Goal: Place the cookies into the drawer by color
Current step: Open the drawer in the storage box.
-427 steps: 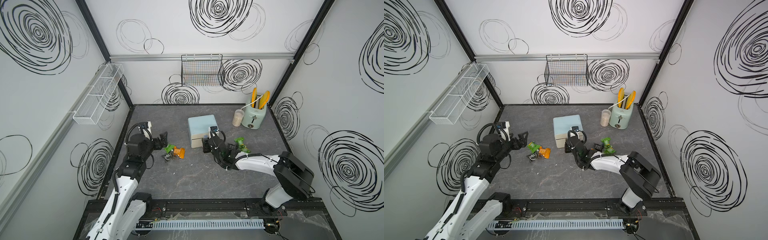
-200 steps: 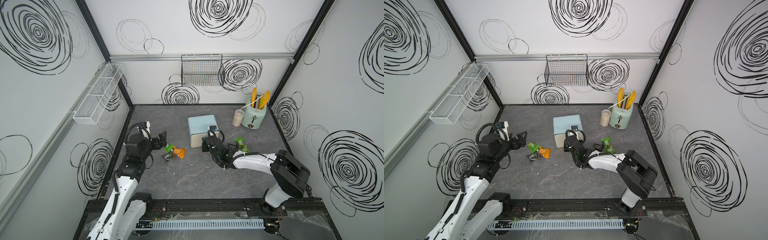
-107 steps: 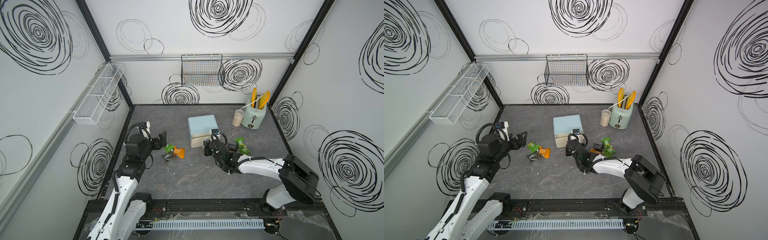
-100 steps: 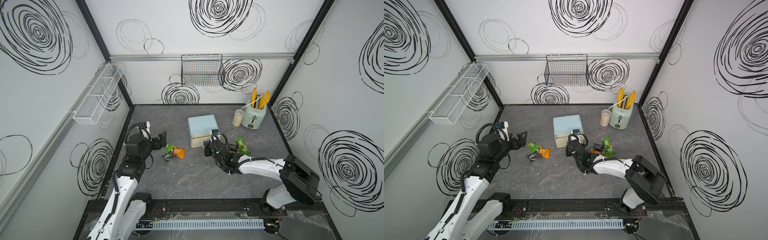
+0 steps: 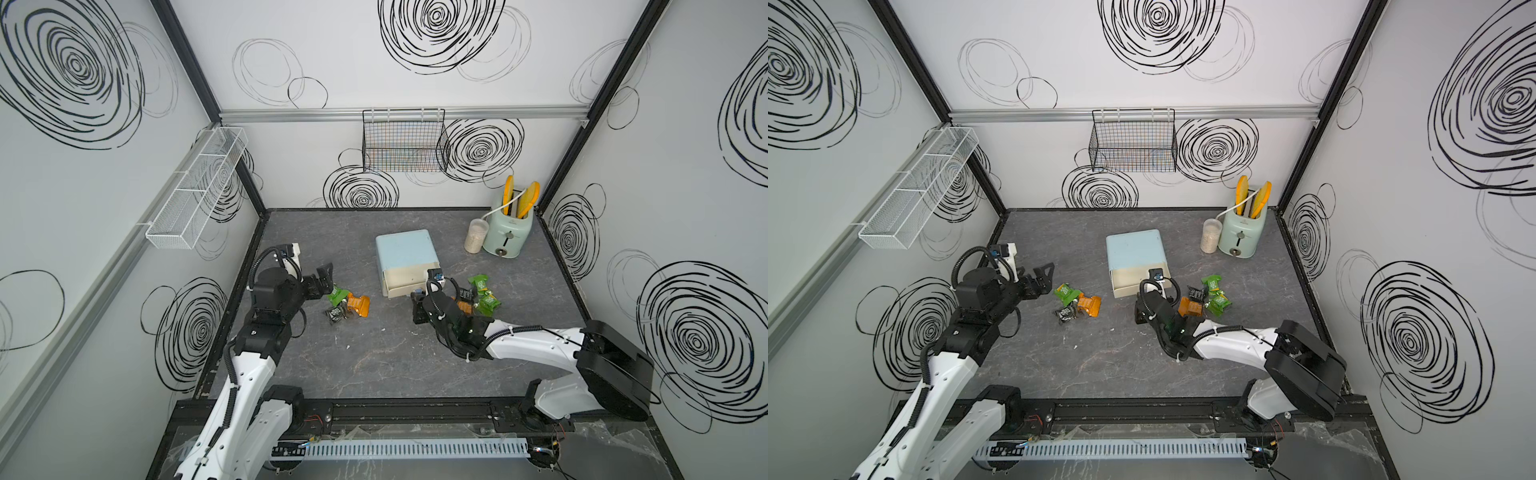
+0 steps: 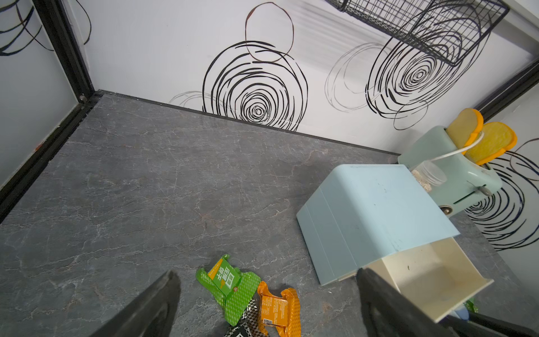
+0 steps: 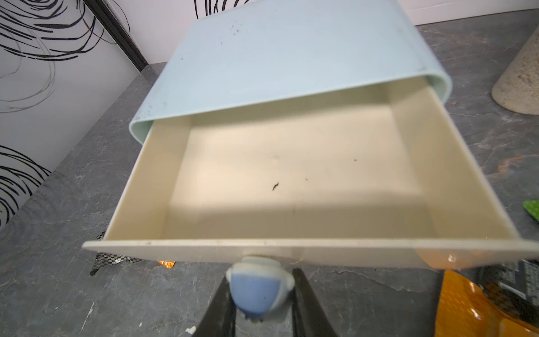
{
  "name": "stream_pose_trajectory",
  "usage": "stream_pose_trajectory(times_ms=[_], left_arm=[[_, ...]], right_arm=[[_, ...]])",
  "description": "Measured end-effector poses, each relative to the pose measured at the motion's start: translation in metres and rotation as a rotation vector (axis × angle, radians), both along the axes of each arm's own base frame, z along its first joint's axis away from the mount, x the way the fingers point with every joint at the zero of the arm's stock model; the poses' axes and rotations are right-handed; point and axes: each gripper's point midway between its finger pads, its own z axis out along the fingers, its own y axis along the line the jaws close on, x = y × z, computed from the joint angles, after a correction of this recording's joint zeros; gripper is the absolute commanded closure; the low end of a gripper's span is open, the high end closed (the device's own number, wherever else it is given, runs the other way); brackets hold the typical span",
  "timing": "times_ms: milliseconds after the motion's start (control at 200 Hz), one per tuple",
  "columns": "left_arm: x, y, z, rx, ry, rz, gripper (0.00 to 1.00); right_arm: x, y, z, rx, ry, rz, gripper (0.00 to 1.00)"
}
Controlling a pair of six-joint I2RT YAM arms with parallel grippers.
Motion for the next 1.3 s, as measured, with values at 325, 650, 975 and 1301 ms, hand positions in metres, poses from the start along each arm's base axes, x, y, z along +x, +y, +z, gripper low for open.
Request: stream_pose_trajectory(times_ms=[325,650,975,1301], left_arm=[[0.0,0.0,0.0,0.0,0.0,0.002,0.02],[0.0,0.0,0.0,0.0,0.0,0.002,0.02],[0.0,0.0,0.0,-0.001,0.001,0.001,0.02],[0.0,0.0,0.0,-0.004,0.002,0.0,0.02]], right_arm=[[-0.005,-0.003,-0.004,-0.011,0.009,0.004,0.68],[-0.005,-0.003,-0.01,-0.031,0.017,0.008,0.46],[-0.007,-0.004,-0.013,-0.053,0.025,0.018,0.16],[-0.017,-0.025,0.015,-0.062,-0.046,0.041,0.09]])
